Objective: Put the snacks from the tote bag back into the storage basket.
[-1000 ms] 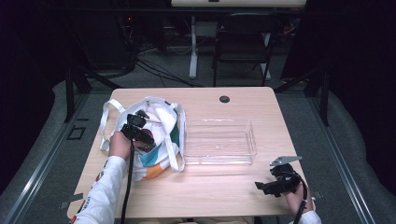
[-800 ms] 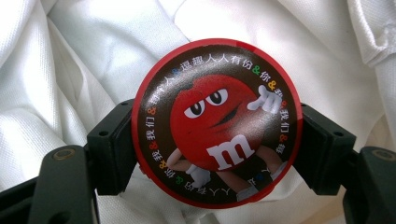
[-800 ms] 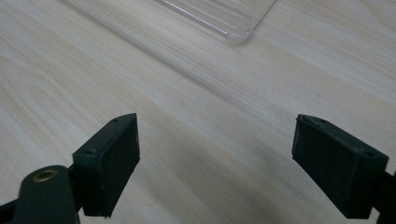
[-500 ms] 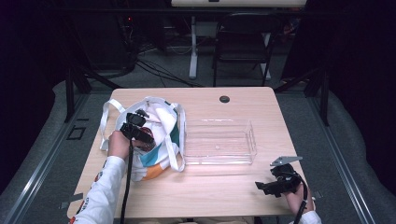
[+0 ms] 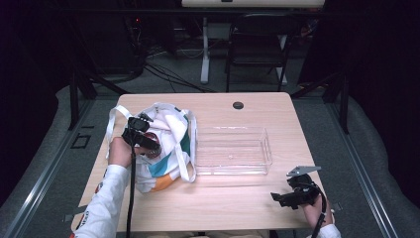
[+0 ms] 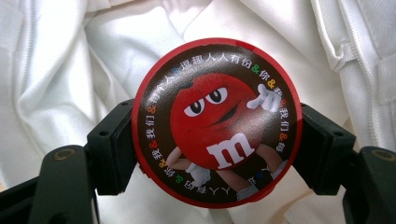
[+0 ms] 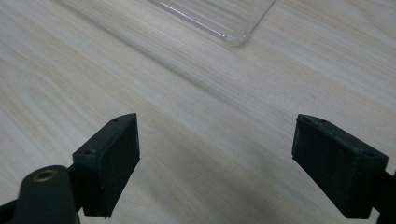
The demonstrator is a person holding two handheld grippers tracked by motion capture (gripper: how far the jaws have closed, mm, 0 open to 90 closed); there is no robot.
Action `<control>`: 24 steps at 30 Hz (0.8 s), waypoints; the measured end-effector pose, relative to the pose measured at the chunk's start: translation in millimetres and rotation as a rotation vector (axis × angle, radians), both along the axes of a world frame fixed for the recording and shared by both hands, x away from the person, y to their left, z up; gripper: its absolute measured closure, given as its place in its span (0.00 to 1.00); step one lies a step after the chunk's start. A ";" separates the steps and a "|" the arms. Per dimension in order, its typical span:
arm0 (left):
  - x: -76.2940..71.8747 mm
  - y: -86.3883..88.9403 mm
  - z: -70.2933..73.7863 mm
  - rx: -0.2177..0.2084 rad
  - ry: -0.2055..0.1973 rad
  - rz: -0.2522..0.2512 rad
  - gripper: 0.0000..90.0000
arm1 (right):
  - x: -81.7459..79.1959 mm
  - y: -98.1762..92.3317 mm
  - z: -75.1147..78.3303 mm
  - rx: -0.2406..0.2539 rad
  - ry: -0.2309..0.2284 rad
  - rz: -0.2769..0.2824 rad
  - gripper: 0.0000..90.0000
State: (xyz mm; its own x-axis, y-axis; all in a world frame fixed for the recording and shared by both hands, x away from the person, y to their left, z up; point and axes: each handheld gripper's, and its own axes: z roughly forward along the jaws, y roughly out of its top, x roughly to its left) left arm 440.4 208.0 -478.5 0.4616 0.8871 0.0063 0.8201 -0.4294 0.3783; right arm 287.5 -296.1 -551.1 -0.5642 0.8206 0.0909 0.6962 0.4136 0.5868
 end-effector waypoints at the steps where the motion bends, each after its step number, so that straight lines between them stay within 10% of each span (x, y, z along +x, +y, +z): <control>1: -0.5 0.7 1.0 -0.001 -0.003 0.000 0.29 | 0.2 -0.3 -0.5 0.001 0.000 -0.001 0.16; 24: 2.4 -13.9 43.6 0.023 -0.024 -0.055 0.29 | 1.8 1.2 -3.9 0.016 -0.009 -0.032 0.16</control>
